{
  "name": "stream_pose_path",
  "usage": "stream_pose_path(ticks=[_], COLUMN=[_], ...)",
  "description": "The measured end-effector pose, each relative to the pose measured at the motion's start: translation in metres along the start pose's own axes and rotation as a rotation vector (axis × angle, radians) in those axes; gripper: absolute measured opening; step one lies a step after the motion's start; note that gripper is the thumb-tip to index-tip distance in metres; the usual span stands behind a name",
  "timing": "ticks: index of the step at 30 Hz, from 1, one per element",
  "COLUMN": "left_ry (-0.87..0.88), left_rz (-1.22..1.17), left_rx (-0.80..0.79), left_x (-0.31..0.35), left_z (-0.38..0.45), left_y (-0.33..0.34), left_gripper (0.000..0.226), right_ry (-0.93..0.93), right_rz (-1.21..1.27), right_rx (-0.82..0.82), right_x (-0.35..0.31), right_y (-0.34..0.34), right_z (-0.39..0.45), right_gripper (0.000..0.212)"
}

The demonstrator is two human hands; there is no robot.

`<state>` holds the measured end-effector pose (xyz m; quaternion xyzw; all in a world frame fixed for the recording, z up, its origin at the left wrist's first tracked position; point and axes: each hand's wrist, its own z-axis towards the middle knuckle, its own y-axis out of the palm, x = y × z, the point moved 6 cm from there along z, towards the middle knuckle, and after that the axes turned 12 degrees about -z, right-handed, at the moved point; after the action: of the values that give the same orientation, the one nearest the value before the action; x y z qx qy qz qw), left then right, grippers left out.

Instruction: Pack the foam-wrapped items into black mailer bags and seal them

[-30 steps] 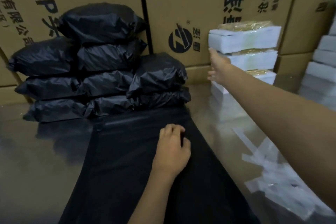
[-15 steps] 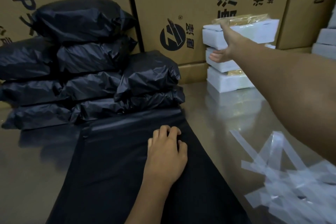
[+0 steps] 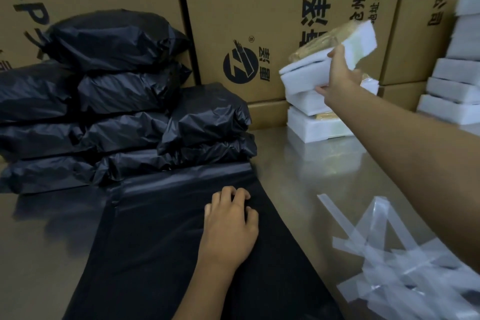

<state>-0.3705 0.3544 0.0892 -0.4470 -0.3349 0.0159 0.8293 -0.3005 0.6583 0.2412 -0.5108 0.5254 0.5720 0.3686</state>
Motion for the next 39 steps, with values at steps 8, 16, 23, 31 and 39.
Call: stream_pose_path(ticks=[8,16,23,31,39], left_ry=[-0.048,-0.25,-0.257,-0.261,-0.282], left_rz=[-0.077,-0.912,-1.501,-1.407,-0.368], left_rx=[-0.035,0.17,-0.07,-0.073,-0.498], left_x=[-0.002,0.022,0.073,0.077,0.016], left_z=[0.004,-0.021,-0.079,-0.146,-0.169], left_y=[-0.003,-0.046,-0.068,-0.073,-0.097], left_gripper=[0.027,0.026,0.069,0.079,0.04], right_ry=[-0.098,0.064,0.197,0.143,0.188], right_rz=[0.209,0.263,0.09,0.369,0.459], right_rx=[-0.188,-0.39,-0.457,-0.648,-0.369], right_x=[-0.024,0.044,0.102,0.134,0.123], right_y=[-0.049,-0.11,-0.135,-0.129,-0.18], right_z=[-0.08,-0.208,-0.292,-0.357,-0.333], right_gripper=[0.041,0.049,0.036,0.056,0.053])
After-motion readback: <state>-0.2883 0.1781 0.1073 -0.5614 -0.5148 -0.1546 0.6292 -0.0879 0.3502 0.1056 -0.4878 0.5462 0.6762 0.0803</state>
